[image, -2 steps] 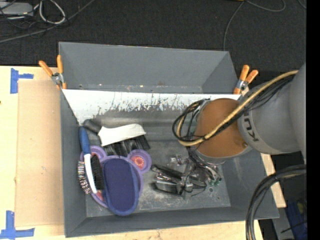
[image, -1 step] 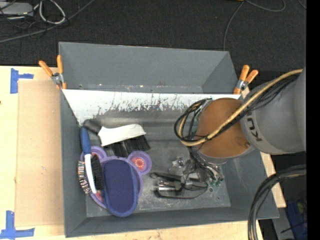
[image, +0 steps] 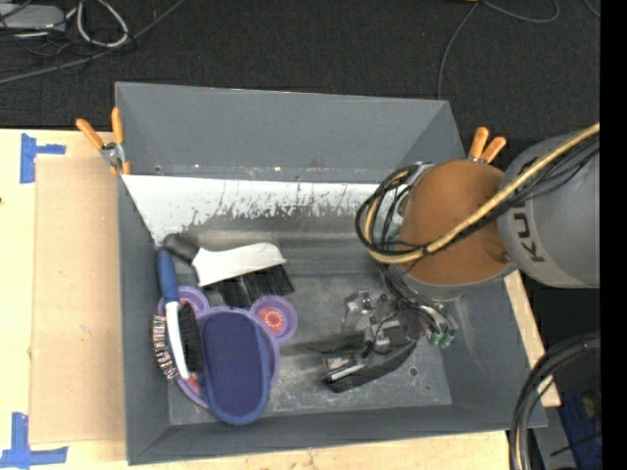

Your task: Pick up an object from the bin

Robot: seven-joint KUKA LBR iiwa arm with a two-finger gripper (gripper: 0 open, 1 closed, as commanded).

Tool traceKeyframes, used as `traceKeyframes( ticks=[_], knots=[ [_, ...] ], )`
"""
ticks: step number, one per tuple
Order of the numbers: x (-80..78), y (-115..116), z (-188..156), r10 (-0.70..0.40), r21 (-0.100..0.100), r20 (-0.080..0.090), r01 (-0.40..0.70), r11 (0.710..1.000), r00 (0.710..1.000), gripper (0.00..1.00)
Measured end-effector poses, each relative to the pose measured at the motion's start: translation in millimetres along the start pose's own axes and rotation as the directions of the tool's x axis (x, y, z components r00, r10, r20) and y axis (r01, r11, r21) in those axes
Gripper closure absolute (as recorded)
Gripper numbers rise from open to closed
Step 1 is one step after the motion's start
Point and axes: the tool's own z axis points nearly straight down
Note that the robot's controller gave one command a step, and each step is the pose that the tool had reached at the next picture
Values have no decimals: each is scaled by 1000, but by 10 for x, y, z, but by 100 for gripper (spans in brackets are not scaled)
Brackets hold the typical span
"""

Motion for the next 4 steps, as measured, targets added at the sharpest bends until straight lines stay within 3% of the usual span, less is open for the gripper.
traceKeyframes(
  ticks=[1,2,4],
  knots=[
    [35,5,-67,9,1,8,-9,1000,1000,100],
    [-44,267,352,42,0,2,-42,999,999,100],
    [-27,296,720,82,2,3,-82,997,997,100]
  ],
)
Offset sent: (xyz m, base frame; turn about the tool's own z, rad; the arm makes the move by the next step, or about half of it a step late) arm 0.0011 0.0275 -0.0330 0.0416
